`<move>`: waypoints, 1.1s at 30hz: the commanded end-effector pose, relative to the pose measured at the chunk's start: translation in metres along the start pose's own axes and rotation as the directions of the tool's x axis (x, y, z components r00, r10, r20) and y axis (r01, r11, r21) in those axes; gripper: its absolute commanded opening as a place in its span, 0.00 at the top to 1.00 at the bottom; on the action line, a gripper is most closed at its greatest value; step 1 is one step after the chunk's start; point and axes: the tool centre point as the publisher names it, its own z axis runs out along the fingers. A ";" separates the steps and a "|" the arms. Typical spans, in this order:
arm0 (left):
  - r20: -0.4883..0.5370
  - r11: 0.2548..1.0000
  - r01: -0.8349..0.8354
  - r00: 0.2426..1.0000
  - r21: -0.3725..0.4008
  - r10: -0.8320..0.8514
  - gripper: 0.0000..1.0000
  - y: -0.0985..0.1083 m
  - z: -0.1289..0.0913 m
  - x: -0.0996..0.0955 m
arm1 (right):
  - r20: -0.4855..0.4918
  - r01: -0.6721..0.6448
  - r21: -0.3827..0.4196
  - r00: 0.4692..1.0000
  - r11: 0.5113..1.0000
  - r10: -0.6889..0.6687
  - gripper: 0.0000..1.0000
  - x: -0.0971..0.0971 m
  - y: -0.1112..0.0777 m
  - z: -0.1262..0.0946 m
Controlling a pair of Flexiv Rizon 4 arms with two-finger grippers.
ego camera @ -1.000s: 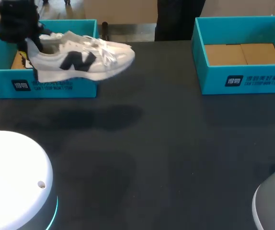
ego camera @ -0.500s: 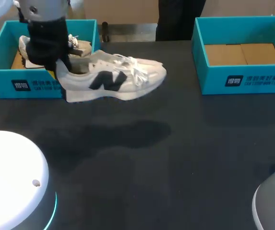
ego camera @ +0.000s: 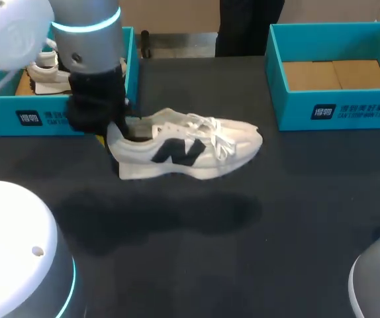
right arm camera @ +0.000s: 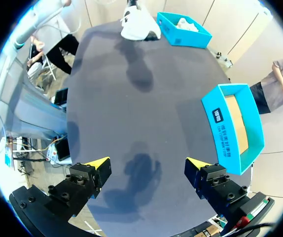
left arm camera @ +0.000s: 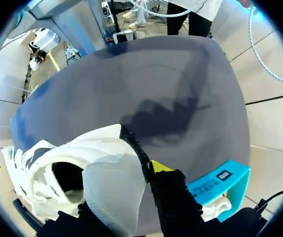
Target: Take the shoe out of the shoebox, open the shoe tongue, remove and reinsert the insole, then place the shoe into the shoebox
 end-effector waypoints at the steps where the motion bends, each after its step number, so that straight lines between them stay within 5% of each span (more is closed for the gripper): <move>1: 0.015 1.000 -0.004 1.000 -0.021 0.004 1.00 -0.011 0.027 -0.014 | -0.004 -0.001 0.004 1.000 1.000 0.001 0.00 -0.002 0.001 0.001; 13: 0.025 1.000 0.009 1.000 -0.027 -0.008 1.00 -0.020 0.071 -0.035 | -0.004 -0.001 0.004 1.000 1.000 0.001 0.00 -0.002 0.001 0.001; 33: -0.004 1.000 -0.008 1.000 -0.025 0.008 1.00 0.001 0.158 -0.070 | -0.004 -0.001 0.004 1.000 1.000 0.001 0.00 -0.002 0.001 0.001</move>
